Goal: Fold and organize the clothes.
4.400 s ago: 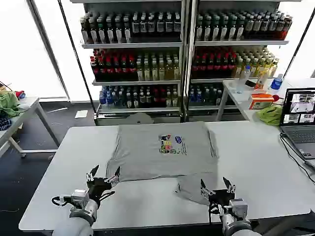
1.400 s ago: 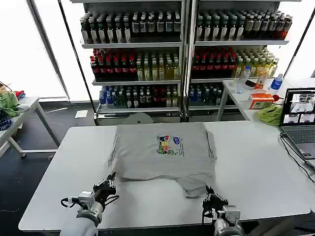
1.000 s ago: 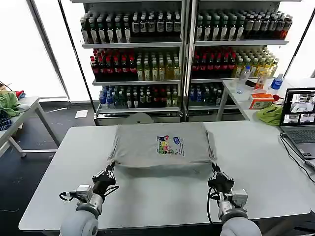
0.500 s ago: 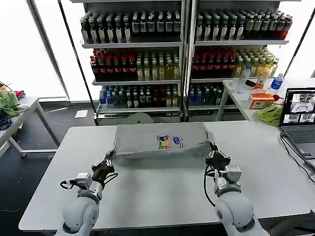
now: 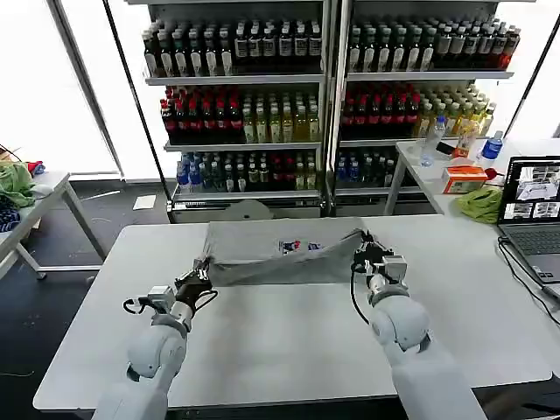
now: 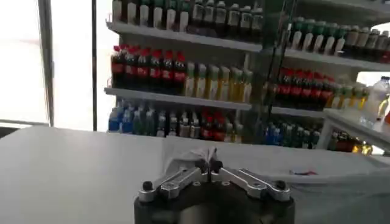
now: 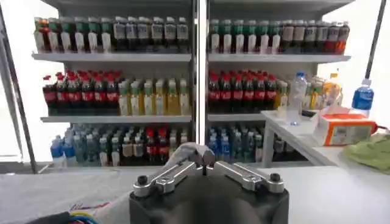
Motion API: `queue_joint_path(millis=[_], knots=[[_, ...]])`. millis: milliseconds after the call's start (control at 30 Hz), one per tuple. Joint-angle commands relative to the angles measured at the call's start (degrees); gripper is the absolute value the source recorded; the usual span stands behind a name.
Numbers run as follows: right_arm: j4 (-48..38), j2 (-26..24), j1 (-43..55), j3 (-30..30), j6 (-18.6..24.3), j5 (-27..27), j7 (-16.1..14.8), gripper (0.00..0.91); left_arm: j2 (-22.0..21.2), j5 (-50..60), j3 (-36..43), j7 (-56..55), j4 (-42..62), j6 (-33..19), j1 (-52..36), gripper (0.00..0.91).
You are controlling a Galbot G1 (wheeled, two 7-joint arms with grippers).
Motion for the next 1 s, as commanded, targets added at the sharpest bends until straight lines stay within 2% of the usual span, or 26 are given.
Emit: queue_joint_path(millis=[33, 433, 500, 533, 567, 600, 633, 667, 800, 900, 1000], knots=[[-9.5, 0.6, 5.2, -0.7, -1.6, 0.7, -0.3, 0.0, -0.1, -0.8, 2.2, -0.2, 9.8, 0.7, -7.2, 0.0], [-17.3, 2.8, 8.3, -0.6, -1.2, 0.4, -1.3, 0.0, -0.3, 0.4, 4.3, -0.8, 15.5, 1.4, -12.1, 0.01], [-18.7, 3.6, 8.8, -0.6, -1.3, -0.6, -0.9, 0.292, -0.5, 0.8, 4.4, -0.7, 16.8, 1.4, -12.8, 0.06], [-19.9, 4.2, 9.4, -0.6, -1.2, -0.8, -0.8, 0.534, -0.6, 1.0, 4.5, -0.7, 17.5, 1.4, -13.3, 0.111], [-20.4, 4.4, 9.7, -0.6, -1.1, -0.8, -0.7, 0.705, -0.8, 1.2, 4.5, -0.7, 18.7, 1.4, -13.3, 0.111], [-21.2, 4.8, 10.0, -0.5, -0.9, -0.8, -0.8, 0.907, -0.9, 1.5, 4.5, -0.8, 19.3, 1.4, -13.8, 0.202], [-22.2, 5.3, 10.7, -0.4, -0.4, -0.6, -0.9, 0.907, -1.0, 1.6, 4.5, -1.2, 19.5, 1.7, -14.0, 0.312], [-23.1, 5.6, 11.1, -0.3, -0.3, -0.4, -0.9, 0.907, -1.0, 1.6, 4.4, -1.3, 19.5, 2.2, -14.2, 0.907], [-25.8, 7.8, 12.7, 0.1, 2.3, 2.2, 1.4, 0.907, -0.5, 1.8, 4.5, -2.6, 18.7, 3.5, -14.6, 0.907], [-26.5, 8.8, 13.2, 0.1, 3.9, 1.9, 3.1, 0.907, 0.1, 1.8, 4.5, -3.5, 17.5, 4.4, -14.0, 0.907], [-23.4, 8.5, 11.8, -0.1, 3.0, 1.8, 3.7, 0.907, 0.7, 1.8, 4.4, -4.2, 14.9, 5.3, -12.9, 0.907]])
